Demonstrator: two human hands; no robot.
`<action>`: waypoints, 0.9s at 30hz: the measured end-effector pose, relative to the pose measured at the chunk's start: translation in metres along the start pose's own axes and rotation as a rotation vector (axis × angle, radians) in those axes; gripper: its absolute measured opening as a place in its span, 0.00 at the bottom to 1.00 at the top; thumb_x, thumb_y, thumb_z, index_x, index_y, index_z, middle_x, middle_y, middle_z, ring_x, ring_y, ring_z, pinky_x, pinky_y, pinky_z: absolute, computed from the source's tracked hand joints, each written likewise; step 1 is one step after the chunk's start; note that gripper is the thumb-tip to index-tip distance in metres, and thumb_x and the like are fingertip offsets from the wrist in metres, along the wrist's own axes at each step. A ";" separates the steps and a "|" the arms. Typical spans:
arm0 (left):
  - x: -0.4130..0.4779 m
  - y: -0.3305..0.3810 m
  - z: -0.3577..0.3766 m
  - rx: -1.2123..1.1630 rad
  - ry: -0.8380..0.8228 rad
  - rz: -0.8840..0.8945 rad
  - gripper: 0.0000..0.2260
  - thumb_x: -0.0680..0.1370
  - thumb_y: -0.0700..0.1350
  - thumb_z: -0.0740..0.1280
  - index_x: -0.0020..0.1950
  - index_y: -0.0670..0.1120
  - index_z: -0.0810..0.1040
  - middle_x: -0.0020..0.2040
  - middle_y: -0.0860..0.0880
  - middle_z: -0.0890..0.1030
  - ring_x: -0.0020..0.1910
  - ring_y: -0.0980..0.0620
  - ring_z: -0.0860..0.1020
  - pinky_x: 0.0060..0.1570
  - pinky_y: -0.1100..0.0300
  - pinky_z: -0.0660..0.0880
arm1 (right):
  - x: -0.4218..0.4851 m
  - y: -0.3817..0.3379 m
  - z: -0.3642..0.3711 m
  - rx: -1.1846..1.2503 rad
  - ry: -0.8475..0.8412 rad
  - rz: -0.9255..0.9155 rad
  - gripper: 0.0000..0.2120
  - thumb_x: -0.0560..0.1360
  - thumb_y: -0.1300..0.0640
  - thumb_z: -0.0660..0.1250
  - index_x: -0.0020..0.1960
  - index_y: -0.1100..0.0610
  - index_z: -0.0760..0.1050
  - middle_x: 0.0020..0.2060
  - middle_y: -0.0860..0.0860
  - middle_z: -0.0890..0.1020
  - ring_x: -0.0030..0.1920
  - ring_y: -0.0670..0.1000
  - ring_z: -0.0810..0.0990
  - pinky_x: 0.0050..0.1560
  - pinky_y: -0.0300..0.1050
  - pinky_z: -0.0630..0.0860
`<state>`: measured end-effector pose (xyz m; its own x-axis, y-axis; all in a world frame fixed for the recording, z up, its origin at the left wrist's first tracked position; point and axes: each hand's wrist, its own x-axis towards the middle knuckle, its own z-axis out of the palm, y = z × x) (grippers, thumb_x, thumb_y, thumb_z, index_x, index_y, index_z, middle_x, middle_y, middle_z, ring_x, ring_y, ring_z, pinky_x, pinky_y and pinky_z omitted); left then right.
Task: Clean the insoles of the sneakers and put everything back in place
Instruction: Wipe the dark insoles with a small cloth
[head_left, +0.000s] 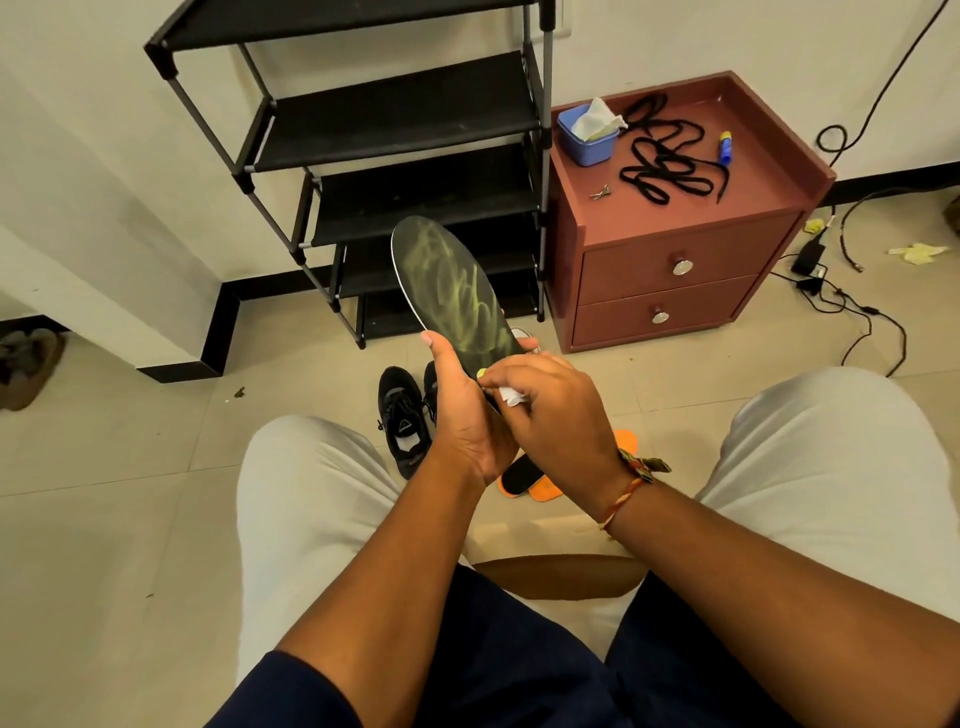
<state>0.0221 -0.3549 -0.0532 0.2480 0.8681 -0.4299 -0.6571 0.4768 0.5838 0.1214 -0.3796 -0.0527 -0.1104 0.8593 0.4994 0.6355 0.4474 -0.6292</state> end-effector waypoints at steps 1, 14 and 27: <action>-0.001 0.000 0.001 0.009 -0.005 -0.002 0.54 0.66 0.82 0.54 0.70 0.37 0.73 0.69 0.37 0.73 0.74 0.40 0.70 0.75 0.46 0.64 | 0.000 0.000 -0.001 0.013 -0.017 -0.005 0.09 0.74 0.66 0.69 0.50 0.55 0.85 0.48 0.49 0.86 0.52 0.50 0.82 0.59 0.49 0.77; -0.011 -0.003 0.015 0.091 0.019 -0.030 0.42 0.73 0.78 0.45 0.50 0.50 0.89 0.60 0.43 0.84 0.59 0.45 0.83 0.66 0.45 0.73 | 0.017 0.017 -0.019 -0.180 0.053 0.069 0.08 0.73 0.65 0.70 0.51 0.58 0.85 0.48 0.53 0.86 0.50 0.55 0.81 0.52 0.47 0.77; -0.010 -0.003 0.011 0.045 -0.036 -0.045 0.41 0.76 0.76 0.48 0.62 0.47 0.84 0.66 0.39 0.80 0.67 0.41 0.78 0.71 0.43 0.69 | 0.021 0.018 -0.023 -0.179 0.047 0.054 0.08 0.74 0.63 0.70 0.51 0.57 0.85 0.47 0.51 0.84 0.49 0.53 0.79 0.49 0.39 0.72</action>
<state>0.0295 -0.3632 -0.0426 0.3024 0.8499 -0.4315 -0.6127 0.5201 0.5951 0.1474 -0.3589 -0.0395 -0.0392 0.8666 0.4974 0.7661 0.3457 -0.5419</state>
